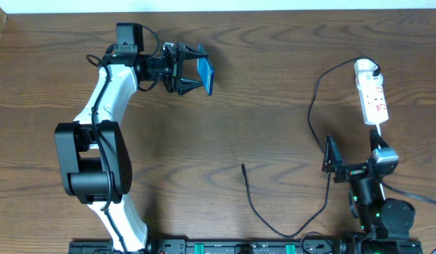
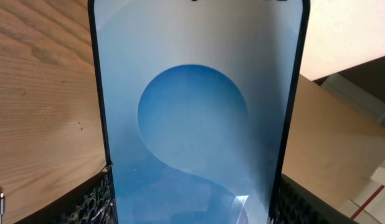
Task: Plug charger to phone and switch on socket
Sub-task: 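Move the right gripper toward the phone held by the left gripper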
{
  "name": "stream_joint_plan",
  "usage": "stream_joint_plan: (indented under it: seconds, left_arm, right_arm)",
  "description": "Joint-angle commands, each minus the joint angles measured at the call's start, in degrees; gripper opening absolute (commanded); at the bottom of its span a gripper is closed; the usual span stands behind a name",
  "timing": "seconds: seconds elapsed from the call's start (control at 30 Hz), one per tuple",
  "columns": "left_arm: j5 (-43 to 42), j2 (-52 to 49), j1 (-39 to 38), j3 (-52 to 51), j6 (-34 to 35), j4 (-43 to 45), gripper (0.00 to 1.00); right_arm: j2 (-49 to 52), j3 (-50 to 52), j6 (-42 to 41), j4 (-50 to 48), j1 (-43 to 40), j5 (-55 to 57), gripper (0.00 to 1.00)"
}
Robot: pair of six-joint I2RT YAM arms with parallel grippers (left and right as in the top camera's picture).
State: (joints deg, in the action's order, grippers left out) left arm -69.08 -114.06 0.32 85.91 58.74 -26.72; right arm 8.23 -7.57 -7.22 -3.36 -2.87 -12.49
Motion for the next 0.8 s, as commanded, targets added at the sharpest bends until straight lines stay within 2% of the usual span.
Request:
stream_joint_plan:
  seconds: [0.0, 0.03, 0.1, 0.2, 0.23, 0.33, 0.43, 0.5, 0.6, 0.77]
  left_arm:
    - [-2.2, 1.4, 0.3, 0.3, 0.3, 0.3, 0.08]
    - [-2.3, 1.4, 0.3, 0.3, 0.3, 0.3, 0.07]
    - [-2.3, 1.4, 0.3, 0.3, 0.3, 0.3, 0.07]
    - [-2.3, 1.4, 0.3, 0.3, 0.3, 0.3, 0.07]
    - [-2.3, 1.4, 0.3, 0.3, 0.3, 0.3, 0.08]
    - [-2.2, 1.4, 0.3, 0.3, 0.5, 0.3, 0.07]
    - [-1.8, 1.4, 0.3, 0.3, 0.5, 0.3, 0.08]
    - [-0.3, 1.4, 0.2, 0.3, 0.8, 0.3, 0.07]
    - [1.3, 1.4, 0.1, 0.3, 1.6, 0.3, 0.07]
    - [6.0, 1.4, -1.4, 0.3, 1.6, 0.3, 0.08]
  right_arm:
    - [9.5, -9.4, -0.9, 1.6, -0.1, -3.9, 0.99]
    - [11.1, -10.6, -0.9, 2.0, -0.1, -4.7, 0.99]
    - [24.3, -21.1, -0.9, 7.6, -0.1, -11.9, 0.99]
    - [34.9, -30.5, -0.9, 15.0, -0.1, -16.8, 0.99]
    - [42.4, -37.8, -0.9, 21.8, -0.1, -20.5, 0.99]
    - [52.3, -46.5, -0.9, 29.3, -0.1, -27.8, 0.99]
    - [59.7, -50.0, -1.0, 29.2, -0.1, -33.4, 0.99]
    - [63.6, -50.2, -5.4, 28.0, -0.1, -36.8, 0.99]
    - [67.9, -50.2, -10.8, 25.2, 0.0, -38.8, 0.99]
    - [73.0, -50.2, -10.7, 22.3, 2.8, -37.5, 0.97]
